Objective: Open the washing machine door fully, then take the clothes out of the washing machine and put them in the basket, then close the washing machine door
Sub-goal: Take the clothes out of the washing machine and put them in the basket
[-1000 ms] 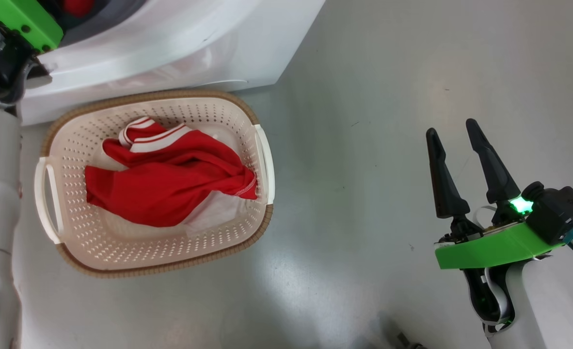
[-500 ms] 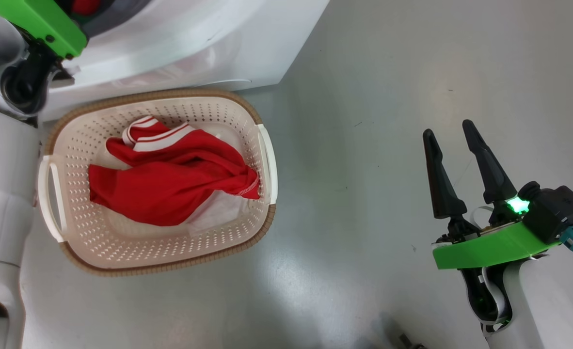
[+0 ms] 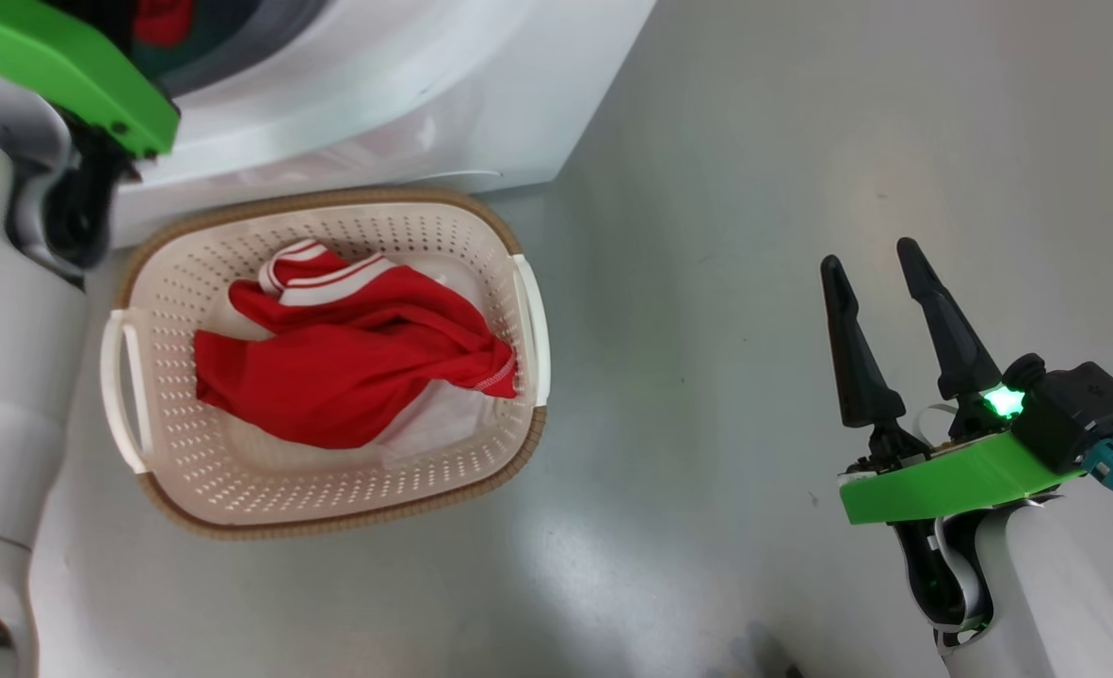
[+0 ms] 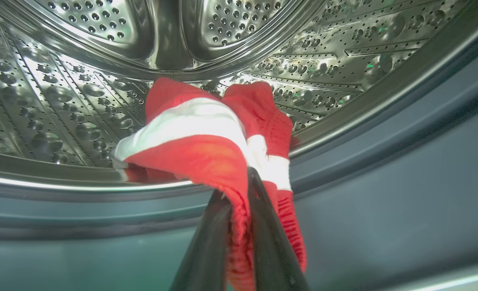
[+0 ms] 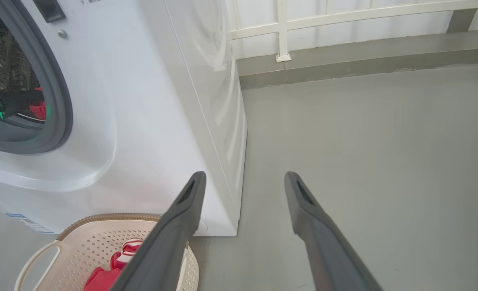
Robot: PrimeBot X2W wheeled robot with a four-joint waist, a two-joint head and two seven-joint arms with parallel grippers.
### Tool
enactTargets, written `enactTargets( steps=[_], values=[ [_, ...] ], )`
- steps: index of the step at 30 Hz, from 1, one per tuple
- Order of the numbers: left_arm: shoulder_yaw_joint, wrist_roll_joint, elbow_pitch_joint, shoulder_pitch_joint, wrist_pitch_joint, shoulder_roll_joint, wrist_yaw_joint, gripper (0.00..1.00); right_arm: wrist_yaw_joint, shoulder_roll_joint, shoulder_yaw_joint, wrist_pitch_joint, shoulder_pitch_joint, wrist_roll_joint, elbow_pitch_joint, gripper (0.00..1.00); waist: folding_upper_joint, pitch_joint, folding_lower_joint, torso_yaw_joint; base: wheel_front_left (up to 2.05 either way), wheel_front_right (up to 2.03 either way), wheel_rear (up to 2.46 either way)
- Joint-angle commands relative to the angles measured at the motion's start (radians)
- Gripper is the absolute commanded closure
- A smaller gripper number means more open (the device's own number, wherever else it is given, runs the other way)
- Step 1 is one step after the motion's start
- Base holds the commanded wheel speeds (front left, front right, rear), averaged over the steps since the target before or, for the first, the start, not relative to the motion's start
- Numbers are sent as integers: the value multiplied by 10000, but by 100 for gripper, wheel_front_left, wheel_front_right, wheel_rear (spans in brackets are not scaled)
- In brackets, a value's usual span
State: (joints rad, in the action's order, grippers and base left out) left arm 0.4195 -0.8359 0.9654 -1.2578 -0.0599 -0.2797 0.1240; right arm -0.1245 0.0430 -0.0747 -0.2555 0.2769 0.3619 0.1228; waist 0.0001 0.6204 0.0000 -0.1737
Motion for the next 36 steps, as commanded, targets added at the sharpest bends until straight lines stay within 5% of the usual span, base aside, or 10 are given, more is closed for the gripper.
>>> enactTargets(
  steps=[1,11,36],
  values=[
    [41,60,-158,181,-262,-459,67,100,-62,72,-175,-63,-6,-80,-191,0,-1,-144,0,124,0,0,0],
    [574,202,-192,752,-1855,-604,67,100,-62,72,-157,-63,-171,-223,-192,0,-1,-730,0,510,0,0,0],
    [-353,1121,-3030,4045,-2017,-580,67,100,-62,72,71,-63,-835,-211,50,0,-1,-2503,0,982,0,0,0]
  ],
)
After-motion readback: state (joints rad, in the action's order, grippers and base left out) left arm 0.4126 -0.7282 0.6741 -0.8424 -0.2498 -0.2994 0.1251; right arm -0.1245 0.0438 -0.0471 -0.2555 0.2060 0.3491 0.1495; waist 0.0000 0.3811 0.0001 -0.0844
